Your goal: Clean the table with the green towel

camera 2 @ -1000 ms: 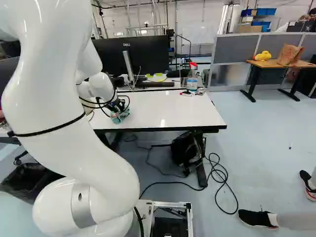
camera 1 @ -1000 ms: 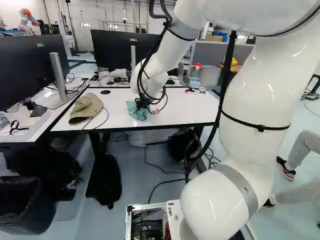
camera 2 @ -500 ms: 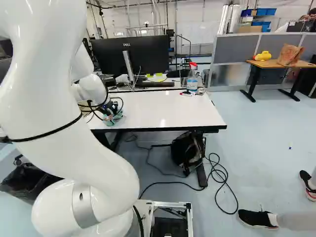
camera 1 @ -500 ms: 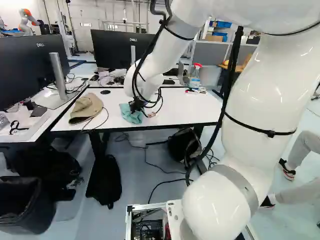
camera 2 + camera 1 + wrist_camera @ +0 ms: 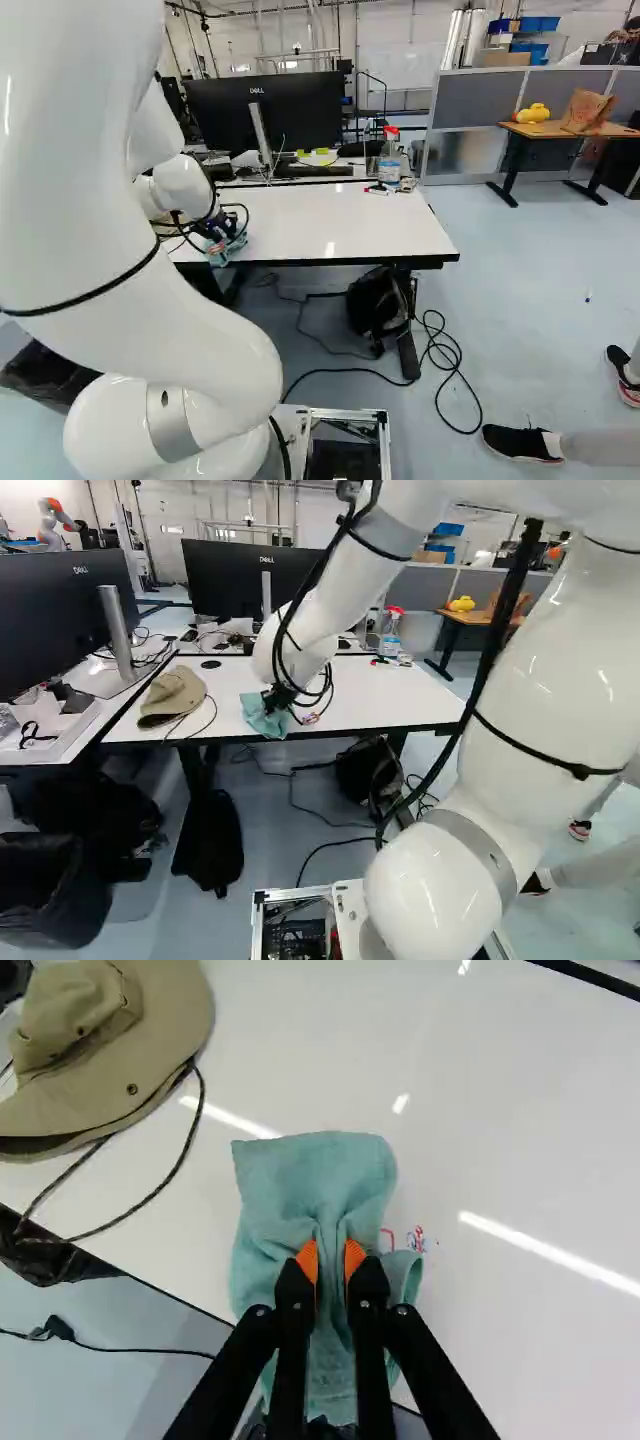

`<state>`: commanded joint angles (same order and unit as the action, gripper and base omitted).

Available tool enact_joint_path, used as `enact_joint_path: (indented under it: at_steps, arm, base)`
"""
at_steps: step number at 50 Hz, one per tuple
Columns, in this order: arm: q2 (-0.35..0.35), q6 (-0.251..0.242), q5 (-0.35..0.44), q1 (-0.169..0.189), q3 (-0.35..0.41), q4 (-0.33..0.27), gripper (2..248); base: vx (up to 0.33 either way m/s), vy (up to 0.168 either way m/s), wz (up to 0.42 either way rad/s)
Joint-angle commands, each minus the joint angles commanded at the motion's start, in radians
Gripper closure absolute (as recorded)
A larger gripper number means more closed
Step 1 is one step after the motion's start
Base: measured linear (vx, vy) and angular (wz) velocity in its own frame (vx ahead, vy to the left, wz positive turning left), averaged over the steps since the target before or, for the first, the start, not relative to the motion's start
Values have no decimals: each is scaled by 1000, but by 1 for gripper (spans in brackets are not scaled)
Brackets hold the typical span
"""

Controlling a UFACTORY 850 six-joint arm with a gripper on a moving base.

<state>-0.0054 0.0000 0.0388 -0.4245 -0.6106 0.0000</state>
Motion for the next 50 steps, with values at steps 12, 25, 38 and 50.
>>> enact_joint_path:
  at_steps: [12, 25, 38, 50]
  arm:
    - [19, 0, 0, 43, 20, 0, 200]
    - [-15, 0, 0, 82, -16, 0, 200]
    - [-76, 0, 0, 99, -79, 0, 200]
    - [-131, 0, 0, 110, -140, 0, 200]
  base:
    - [0, 0, 0]
    - [0, 0, 0]
    - [0, 0, 0]
    - [0, 0, 0]
